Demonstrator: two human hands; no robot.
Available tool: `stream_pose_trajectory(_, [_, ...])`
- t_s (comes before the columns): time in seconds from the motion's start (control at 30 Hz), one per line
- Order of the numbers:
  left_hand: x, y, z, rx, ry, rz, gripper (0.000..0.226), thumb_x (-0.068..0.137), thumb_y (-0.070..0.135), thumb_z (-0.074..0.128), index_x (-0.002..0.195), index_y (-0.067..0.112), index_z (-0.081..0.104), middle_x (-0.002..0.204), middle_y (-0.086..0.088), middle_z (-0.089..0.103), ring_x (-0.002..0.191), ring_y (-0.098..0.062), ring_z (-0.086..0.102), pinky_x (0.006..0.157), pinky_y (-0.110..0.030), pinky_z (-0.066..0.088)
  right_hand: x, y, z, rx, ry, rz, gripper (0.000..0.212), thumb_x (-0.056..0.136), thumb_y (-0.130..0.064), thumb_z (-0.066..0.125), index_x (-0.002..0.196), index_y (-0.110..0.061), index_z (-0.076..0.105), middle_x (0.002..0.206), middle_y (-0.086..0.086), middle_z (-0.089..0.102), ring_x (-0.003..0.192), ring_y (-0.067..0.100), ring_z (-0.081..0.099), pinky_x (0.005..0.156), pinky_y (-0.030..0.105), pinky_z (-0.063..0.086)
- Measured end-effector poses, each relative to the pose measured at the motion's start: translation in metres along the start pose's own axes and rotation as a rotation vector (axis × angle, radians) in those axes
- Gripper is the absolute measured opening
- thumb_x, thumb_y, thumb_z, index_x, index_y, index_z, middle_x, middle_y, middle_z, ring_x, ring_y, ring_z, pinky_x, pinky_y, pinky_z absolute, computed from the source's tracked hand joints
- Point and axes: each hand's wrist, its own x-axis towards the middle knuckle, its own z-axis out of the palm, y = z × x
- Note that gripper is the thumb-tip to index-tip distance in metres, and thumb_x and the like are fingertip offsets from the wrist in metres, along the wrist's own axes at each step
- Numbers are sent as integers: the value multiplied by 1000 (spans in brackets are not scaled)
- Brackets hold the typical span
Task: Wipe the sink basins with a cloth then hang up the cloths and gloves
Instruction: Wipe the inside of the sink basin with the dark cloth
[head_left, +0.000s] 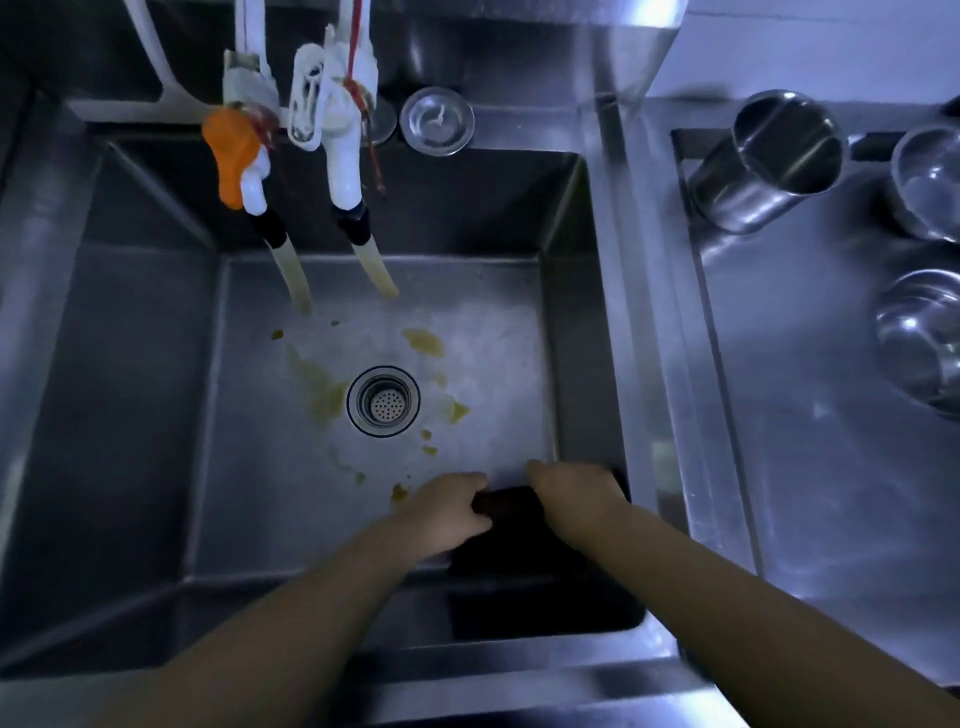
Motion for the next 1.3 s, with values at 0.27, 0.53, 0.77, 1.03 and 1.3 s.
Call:
stream_pose_trajectory(0.27, [25, -34, -8, 226, 177, -90, 55, 91, 18, 52, 142, 22, 32, 140, -5, 39, 122, -27, 46, 97, -38, 42, 38, -16, 40, 119, -314, 146, 43, 91, -8, 51, 133, -10, 40, 135, 14, 39, 115, 30, 47, 88, 37, 46])
stream_pose_trajectory(0.53, [27, -90, -31, 637, 299, 36, 59, 84, 19, 56, 139, 16, 36, 146, -3, 34, 134, -24, 30, 109, -34, 21, 83, -55, 90, 395, -423, 427, 81, 99, -44, 35, 146, 1, -14, 152, 23, -25, 141, 42, -17, 116, 48, 0])
stream_pose_trajectory(0.77, [55, -110, -43, 771, 223, 48, 85, 86, 37, 58, 151, 13, 9, 160, -5, 3, 147, -21, 0, 117, -38, -5, 149, -22, 95, 512, 329, 535, 44, 98, -26, 39, 132, 0, 31, 154, 17, 11, 140, 33, 8, 114, 39, 8])
stream_pose_trajectory(1.03, [72, -116, -56, 894, 78, 60, 88, 91, 36, 51, 149, 8, -8, 158, -7, -14, 145, -22, -15, 110, -41, -22, 228, 12, 65, 450, 564, 500, 62, 99, -32, 33, 149, -2, 11, 158, 14, -4, 145, 22, -10, 116, 32, -5])
stream_pose_trajectory(1.3, [77, -111, -54, 977, 58, 93, 59, 99, 13, 19, 145, -1, -16, 156, -17, -16, 143, -31, -18, 109, -46, -21, 299, 40, 2, 236, 614, 509, 70, 97, -36, 28, 148, 3, 0, 157, 20, -3, 145, 29, -9, 116, 38, -4])
